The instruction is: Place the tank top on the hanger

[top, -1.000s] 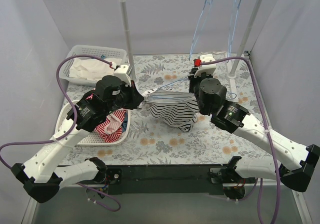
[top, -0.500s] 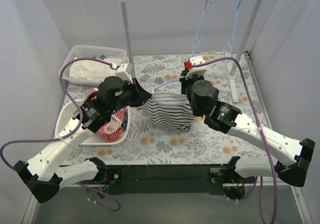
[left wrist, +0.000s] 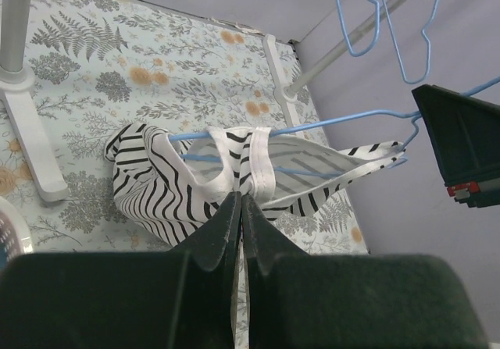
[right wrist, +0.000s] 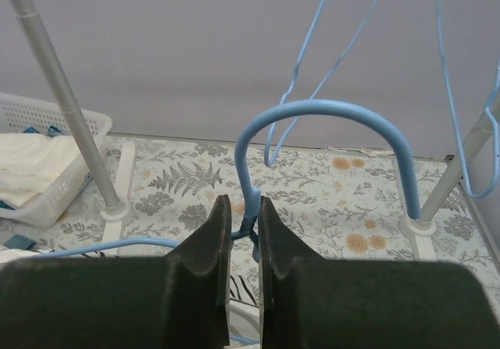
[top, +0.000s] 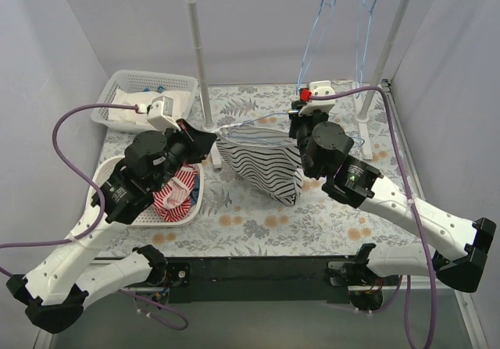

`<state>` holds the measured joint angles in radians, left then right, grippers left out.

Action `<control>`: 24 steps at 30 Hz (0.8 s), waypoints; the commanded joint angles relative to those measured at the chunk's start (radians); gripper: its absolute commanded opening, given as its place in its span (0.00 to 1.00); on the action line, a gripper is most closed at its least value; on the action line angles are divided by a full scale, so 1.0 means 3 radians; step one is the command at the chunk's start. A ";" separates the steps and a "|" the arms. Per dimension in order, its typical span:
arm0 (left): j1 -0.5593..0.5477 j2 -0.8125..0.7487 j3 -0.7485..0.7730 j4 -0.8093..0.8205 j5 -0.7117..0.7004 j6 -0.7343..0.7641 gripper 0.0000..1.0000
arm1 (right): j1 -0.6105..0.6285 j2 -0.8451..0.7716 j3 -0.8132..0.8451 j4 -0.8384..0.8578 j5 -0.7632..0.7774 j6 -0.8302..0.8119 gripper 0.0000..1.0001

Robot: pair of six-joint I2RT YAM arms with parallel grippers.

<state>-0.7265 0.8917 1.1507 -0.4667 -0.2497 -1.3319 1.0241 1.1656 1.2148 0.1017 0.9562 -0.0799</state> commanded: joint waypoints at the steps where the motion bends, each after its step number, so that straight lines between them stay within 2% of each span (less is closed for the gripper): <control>1: 0.0003 -0.0007 -0.0103 -0.0126 0.0126 0.0196 0.00 | 0.0007 -0.0117 0.0046 0.0326 0.0070 -0.0051 0.01; 5: 0.0003 0.0121 -0.0179 -0.0275 0.0280 0.0114 0.00 | 0.0012 -0.0096 0.0092 0.0275 -0.0027 0.0016 0.01; 9: 0.0003 0.0126 -0.0216 -0.0127 0.0321 0.0104 0.00 | 0.0012 -0.0107 0.0087 0.0173 -0.0216 0.0220 0.01; 13: 0.0003 0.0234 -0.0118 0.0103 0.0556 0.0007 0.00 | 0.0053 -0.0040 0.0092 0.0142 -0.0303 0.0312 0.01; 19: 0.0003 0.0346 -0.0001 0.0364 0.0556 -0.0050 0.00 | 0.0089 0.0092 0.0128 0.0096 -0.0380 0.0308 0.01; 24: 0.0003 0.0382 0.0213 0.0369 0.0444 0.0047 0.00 | 0.0089 0.0205 0.0384 -0.0058 -0.0400 0.0186 0.01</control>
<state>-0.7265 1.0149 1.1320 -0.4057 -0.0967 -1.3392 1.0451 1.2152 1.2411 0.0780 0.8467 -0.0010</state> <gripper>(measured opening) 0.009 0.154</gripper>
